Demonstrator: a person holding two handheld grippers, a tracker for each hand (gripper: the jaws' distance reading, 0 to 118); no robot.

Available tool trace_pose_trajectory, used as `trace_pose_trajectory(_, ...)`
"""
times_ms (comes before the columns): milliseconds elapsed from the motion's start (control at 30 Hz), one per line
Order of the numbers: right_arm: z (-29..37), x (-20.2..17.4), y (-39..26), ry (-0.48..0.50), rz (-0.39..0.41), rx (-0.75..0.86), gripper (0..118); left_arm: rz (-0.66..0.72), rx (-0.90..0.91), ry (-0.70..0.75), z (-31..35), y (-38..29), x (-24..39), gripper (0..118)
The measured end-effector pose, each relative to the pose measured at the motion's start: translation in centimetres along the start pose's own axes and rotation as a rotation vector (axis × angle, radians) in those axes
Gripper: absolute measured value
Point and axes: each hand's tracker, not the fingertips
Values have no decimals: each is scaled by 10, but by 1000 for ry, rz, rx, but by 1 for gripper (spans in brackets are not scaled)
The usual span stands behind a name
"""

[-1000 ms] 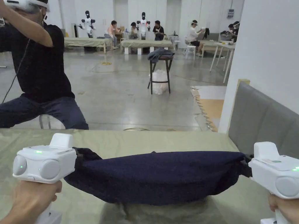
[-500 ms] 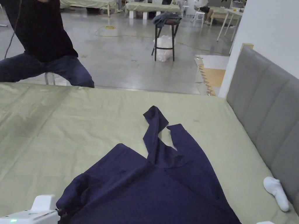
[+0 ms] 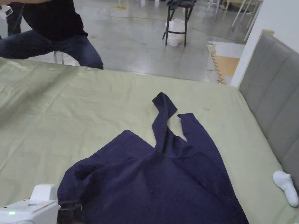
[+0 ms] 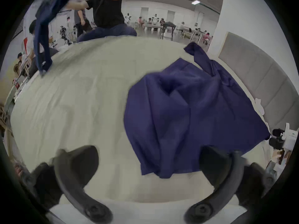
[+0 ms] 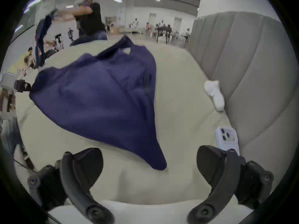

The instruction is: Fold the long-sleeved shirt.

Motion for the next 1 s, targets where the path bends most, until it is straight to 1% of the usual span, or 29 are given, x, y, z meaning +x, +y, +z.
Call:
trace_pose_trajectory(33, 10, -2, 4, -10, -12, -11, 115, -10, 52, 7, 13, 4, -3, 108)
trace_pose_trajectory(100, 32, -7, 17, -74, 8, 79, 115, -9, 99, 37, 36, 13, -6, 108)
trace_pose_trajectory(133, 56, -1, 25, -88, -16, 135, 115, -8, 131, 65, 45, 17, -6, 108)
trace_pose_trajectory(167, 63, -3, 34, -99, -41, 181, 112, -5, 156, 80, 52, 21, -7, 107)
trace_pose_trajectory(200, 68, -5, 43, -90, -64, 229, 102, -9, 165, 85, 60, 25, -6, 103)
trace_pose_trajectory(233, 73, -11, 50, -58, -81, 283, 94, -5, 184, 79, 66, 27, -6, 103)
trace_pose_trajectory(267, 78, -20, 57, -28, -87, 333, 84, 5, 234, 61, 71, 29, -6, 100)
trace_pose_trajectory(300, 78, -26, 64, -19, -87, 378, 59, -7, 260, 55, 73, 30, -7, 86)
trace_pose_trajectory(333, 73, -34, 69, -66, -69, 396, 5, -10, 263, 59, 74, 30, -6, 65)
trace_pose_trajectory(367, 70, -43, 74, -77, -50, 433, 0, -10, 271, 66, 75, 30, -5, 35)
trace_pose_trajectory(400, 59, -44, 74, -56, -51, 403, 0, -11, 275, 84, 74, 29, -6, 7)
trace_pose_trajectory(433, 53, -46, 78, 0, -66, 393, 0, 0, 273, 62, 71, 29, -10, 6)
trace_pose_trajectory(467, 48, -50, 80, 18, -80, 403, 0, 16, 257, 30, 70, 29, -14, 6)
trace_pose_trajectory(533, 46, -64, 86, -3, -54, 405, 0, 72, 236, 14, 64, 27, -22, 6)
trace_pose_trajectory(567, 43, -67, 86, 1, -50, 405, 0, 63, 214, 7, 58, 28, -26, 7)
trace_pose_trajectory(600, 41, -69, 87, 18, -56, 401, 0, 67, 196, 0, 53, 28, -31, 20)
trace_pose_trajectory(633, 40, -73, 88, 35, -57, 393, 0, 79, 169, -13, 46, 28, -36, 38)
trace_pose_trajectory(667, 40, -79, 89, 38, -54, 389, 0, 101, 135, -30, 36, 28, -41, 67)
trace_pose_trajectory(700, 37, -82, 89, 40, -51, 384, 0, 114, 95, -23, 22, 30, -45, 99)
trace_pose_trajectory(733, 34, -85, 88, 47, -48, 372, 0, 111, 68, 2, 10, 32, -47, 110)
trace_pose_trajectory(767, 31, -88, 88, 49, -47, 362, 0, 111, 57, -2, 1, 34, -51, 110)
trace_pose_trajectory(800, 30, -91, 88, 53, -45, 356, 0, 128, 43, -19, -8, 39, -53, 106)
trace_pose_trajectory(867, 25, -95, 88, 62, -46, 342, 0, 204, -14, -40, -30, 50, -59, 106)
trace_pose_trajectory(900, 22, -97, 88, 64, -45, 329, 0, 215, -36, -42, -40, 55, -61, 106)
trace_pose_trajectory(967, 16, -103, 89, 69, -40, 317, 0, 262, -67, -86, -54, 63, -64, 104)
trace_pose_trajectory(1000, 13, -105, 90, 71, -37, 307, 0, 271, -82, -120, -61, 65, -64, 101)
